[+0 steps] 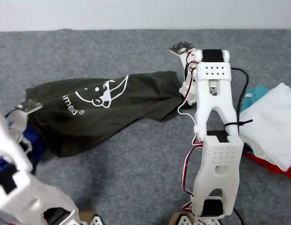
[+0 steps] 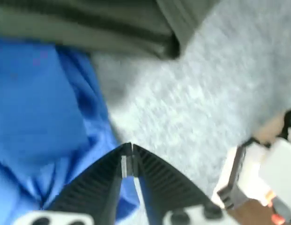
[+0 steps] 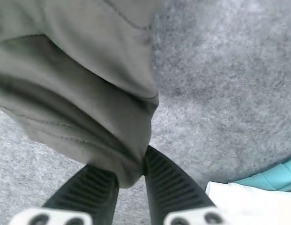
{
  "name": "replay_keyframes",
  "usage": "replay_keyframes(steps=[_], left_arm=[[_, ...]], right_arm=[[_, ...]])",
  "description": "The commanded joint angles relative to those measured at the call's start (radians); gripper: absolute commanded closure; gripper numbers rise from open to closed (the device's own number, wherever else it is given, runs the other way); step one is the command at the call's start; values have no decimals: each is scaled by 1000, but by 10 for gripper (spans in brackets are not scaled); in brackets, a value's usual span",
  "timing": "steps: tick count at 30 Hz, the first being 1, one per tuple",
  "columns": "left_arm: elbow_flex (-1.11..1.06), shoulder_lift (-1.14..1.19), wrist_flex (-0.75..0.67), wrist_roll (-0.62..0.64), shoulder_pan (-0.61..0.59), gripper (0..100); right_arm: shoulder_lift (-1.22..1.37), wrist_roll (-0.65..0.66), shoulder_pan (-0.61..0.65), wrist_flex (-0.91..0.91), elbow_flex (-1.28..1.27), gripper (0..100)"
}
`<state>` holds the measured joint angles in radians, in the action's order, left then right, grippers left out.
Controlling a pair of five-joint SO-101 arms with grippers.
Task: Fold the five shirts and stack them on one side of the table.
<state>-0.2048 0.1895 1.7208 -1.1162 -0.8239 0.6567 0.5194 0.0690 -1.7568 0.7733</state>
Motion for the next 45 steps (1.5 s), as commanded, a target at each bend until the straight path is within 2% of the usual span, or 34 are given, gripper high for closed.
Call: replay_keyframes(steps=[1, 4, 7, 12, 16, 18, 21, 26, 30, 34, 45], left_arm=[[-124, -210, 34, -144, -58, 995], [-209, -345, 31, -178, -55, 994], [-254, -443, 31, -160, 28, 992], [-260, -480, -94, 74, 238, 972], [-262, -480, -193, 226, 407, 831], [-263, -479, -239, 270, 477, 780], [-260, -454, -288, 275, 545, 772], [-249, -270, -368, 276, 571, 778], [-157, -91, -396, 276, 566, 827], [28, 71, -396, 288, 569, 852], [572, 397, -388, 440, 620, 853]], right_arm=[[-113, 5, -2, -39, 54, 989], [-153, 6, -1, -39, 54, 989], [-182, 6, 2, -39, 54, 989], [-186, 6, 5, -39, 49, 989], [-183, 5, 5, -41, 49, 989], [-182, 5, 5, -41, 48, 989], [-182, 5, 5, -41, 48, 989], [-180, 6, 4, -41, 48, 989], [-179, 6, 4, -41, 48, 989], [-174, 6, 5, -41, 48, 989], [-140, 6, 22, -41, 48, 989]])
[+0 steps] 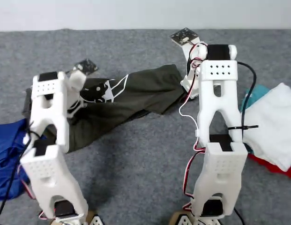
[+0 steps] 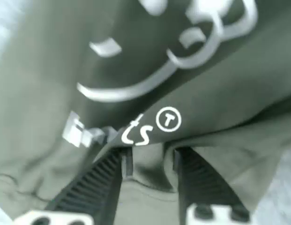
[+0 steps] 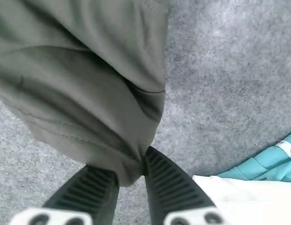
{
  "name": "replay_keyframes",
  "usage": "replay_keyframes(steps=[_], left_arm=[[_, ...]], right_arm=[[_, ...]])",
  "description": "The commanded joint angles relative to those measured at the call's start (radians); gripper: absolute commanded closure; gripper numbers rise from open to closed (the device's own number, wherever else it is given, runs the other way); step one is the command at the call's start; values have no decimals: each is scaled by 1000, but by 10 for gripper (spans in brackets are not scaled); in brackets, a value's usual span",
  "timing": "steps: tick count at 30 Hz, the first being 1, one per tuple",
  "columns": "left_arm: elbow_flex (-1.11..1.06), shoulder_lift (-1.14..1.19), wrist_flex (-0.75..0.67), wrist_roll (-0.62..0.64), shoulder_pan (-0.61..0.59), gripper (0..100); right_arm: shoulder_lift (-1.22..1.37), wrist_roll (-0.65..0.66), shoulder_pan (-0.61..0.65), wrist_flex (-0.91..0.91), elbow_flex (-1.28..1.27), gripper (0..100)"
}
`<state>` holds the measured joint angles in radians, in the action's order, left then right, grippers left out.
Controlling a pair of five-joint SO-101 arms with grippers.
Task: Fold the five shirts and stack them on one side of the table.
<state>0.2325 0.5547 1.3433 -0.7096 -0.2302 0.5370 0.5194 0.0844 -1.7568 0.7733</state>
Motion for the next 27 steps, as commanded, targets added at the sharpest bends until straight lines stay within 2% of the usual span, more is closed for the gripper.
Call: replay_keyframes(steps=[1, 4, 7, 14, 16, 20, 27], left_arm=[[170, 52, -11, 46, 34, 853], [278, 103, -6, 114, 54, 853], [387, 115, 63, 167, 71, 853], [504, 112, 319, 157, 75, 859], [507, 112, 397, 124, 78, 888], [427, 87, 414, 80, 77, 940], [70, -146, 407, -20, 87, 851]], right_arm=[[-21, 6, 7, -41, 48, 989], [-21, 6, 2, -41, 48, 989], [-25, 6, 4, -41, 48, 989], [-27, 6, 4, -41, 48, 989], [-27, 6, 2, -41, 48, 989], [-27, 6, 2, -41, 48, 989], [-27, 6, 5, -41, 48, 989]])
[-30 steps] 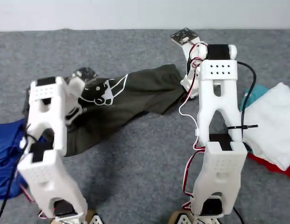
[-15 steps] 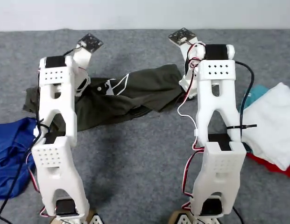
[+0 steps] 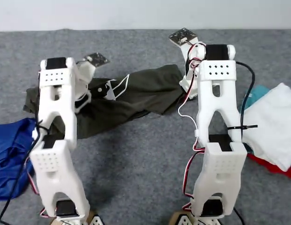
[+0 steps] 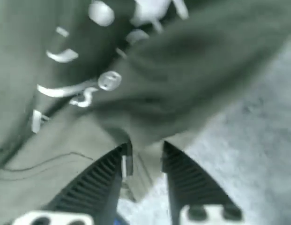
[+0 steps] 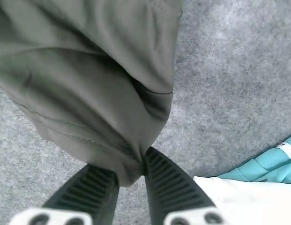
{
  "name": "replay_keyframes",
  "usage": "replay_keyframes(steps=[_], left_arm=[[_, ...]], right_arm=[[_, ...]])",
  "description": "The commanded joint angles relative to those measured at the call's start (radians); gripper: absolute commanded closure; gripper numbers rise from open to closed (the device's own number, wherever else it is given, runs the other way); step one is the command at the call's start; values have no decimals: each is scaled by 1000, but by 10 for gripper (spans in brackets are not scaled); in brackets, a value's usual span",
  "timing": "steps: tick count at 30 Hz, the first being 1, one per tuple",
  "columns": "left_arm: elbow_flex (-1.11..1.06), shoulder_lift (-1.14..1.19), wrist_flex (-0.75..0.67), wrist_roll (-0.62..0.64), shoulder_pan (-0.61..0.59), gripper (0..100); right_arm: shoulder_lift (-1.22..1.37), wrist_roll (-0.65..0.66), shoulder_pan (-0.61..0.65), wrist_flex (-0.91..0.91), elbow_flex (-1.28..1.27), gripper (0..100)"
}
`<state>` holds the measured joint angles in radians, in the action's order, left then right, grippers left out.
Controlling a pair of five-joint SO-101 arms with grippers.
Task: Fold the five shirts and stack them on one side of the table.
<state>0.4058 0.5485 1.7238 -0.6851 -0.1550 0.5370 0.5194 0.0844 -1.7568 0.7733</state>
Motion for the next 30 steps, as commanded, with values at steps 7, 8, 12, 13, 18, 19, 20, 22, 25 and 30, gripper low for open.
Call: replay_keyframes(steps=[7, 8, 12, 13, 18, 19, 20, 22, 25, 30], left_arm=[[-240, -169, -166, -54, -44, 848], [-240, -157, -184, -54, -52, 848], [-240, -94, -238, -54, -81, 848], [-240, -77, -241, -55, -83, 848], [-237, 8, -241, -58, -61, 848], [-232, 21, -241, -58, -57, 848], [-220, 37, -241, -57, -57, 848], [-182, 72, -241, -54, -57, 848], [-101, 129, -224, -26, -63, 846], [44, 233, -147, 61, -63, 814]], right_arm=[[-27, 2, 7, -41, 48, 989], [-27, 2, 7, -41, 48, 989], [-27, 2, 7, -41, 48, 989], [-27, 2, 7, -41, 48, 989], [-28, 2, 7, -41, 48, 989], [-28, 2, 7, -42, 48, 989], [-28, 2, 7, -42, 48, 989], [-28, 2, 7, -42, 48, 989], [-28, 2, 7, -42, 48, 989], [-30, 2, 8, -42, 48, 989]])
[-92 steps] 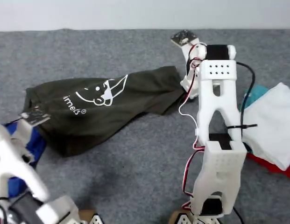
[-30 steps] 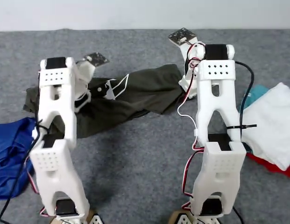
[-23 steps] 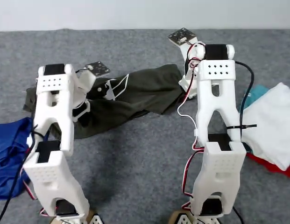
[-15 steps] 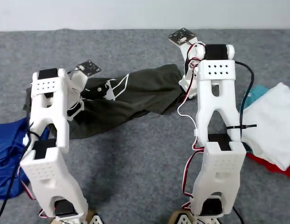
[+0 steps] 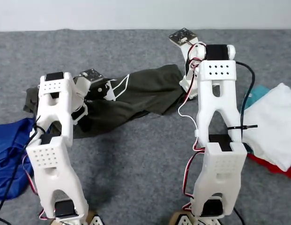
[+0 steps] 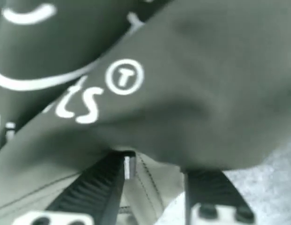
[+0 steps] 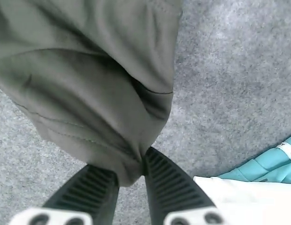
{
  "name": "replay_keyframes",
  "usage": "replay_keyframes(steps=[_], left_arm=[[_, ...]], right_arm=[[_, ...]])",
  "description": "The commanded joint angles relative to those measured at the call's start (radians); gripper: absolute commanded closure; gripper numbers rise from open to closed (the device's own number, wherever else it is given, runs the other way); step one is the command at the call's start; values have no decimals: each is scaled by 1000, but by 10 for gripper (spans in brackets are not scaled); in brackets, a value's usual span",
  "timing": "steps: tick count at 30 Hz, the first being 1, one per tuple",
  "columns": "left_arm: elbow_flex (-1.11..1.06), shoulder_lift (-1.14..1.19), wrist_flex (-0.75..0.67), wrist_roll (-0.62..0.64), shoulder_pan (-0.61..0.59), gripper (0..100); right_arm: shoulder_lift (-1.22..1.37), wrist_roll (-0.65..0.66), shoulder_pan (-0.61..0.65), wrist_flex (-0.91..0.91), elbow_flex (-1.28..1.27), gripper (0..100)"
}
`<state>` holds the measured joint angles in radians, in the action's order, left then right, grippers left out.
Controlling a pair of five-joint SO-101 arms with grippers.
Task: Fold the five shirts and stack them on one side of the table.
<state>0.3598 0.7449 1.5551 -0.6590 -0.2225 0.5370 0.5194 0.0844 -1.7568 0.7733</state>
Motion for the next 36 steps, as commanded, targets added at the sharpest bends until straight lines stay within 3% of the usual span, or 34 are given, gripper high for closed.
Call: replay_keyframes(steps=[1, 6, 10, 21, 29, 33, 36], left_arm=[[119, 57, 52, 26, 5, 835], [203, 118, 196, -61, 29, 1000], [228, 29, 198, -12, 11, 998], [219, -614, 198, 160, -52, 997], [222, -953, 170, 269, -52, 995], [219, -1062, 192, 269, -87, 995], [154, -1112, 201, 196, -135, 995]], right_arm=[[-30, 2, 10, -42, 48, 989], [-74, 2, 18, -42, 49, 989], [-122, 2, 8, -42, 49, 989], [-344, 2, 8, -41, 49, 989], [-591, 5, 10, -36, 54, 989], [-677, 6, 8, -36, 51, 989], [-682, 6, 15, -36, 46, 989]])
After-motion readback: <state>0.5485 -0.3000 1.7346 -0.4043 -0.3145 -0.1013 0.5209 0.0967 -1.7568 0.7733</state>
